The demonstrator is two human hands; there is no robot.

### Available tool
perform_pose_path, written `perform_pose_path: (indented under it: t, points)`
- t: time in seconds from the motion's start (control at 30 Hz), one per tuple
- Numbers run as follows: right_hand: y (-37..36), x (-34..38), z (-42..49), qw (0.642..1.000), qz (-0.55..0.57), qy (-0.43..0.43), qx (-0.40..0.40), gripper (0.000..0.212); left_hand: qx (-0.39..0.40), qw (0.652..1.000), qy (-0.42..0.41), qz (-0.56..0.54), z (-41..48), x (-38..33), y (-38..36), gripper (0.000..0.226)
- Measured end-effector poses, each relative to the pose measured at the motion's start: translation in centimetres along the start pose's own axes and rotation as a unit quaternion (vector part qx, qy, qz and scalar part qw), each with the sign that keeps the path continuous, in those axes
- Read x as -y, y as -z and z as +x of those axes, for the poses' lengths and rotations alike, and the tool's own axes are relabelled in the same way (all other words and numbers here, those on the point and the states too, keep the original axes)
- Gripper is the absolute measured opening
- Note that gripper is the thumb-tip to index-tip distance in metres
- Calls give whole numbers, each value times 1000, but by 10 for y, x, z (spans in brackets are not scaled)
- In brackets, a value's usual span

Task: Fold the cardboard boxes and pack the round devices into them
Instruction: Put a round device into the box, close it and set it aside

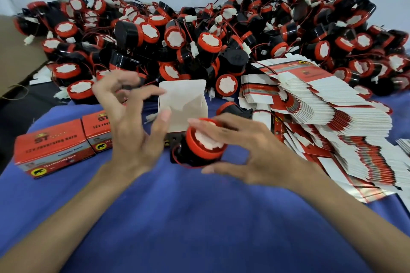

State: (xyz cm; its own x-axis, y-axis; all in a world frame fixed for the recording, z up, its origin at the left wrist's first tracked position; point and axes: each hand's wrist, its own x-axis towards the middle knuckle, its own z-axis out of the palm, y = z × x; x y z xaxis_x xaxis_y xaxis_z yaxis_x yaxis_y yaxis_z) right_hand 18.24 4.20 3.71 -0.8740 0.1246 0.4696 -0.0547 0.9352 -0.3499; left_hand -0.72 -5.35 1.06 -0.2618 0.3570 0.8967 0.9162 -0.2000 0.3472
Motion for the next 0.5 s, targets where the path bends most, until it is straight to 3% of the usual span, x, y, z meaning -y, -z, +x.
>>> perform_pose_path:
  t: [0.13,0.27,0.37,0.5]
  points:
    - [5,-6,31,998,-52,19,36,65,128,973,161,-105,-2,16,-3,42]
    - [5,-16,45,998,-40,-7,55,67,147,937,241,-206,-2,18,-15,28]
    - [5,-27,42,994,-85,-9,64,67,164,918,283,-225,-6,22,-27,37]
    - [16,-44,38,981,-181,-39,54,64,207,919,283,-182,-3,25,-44,36]
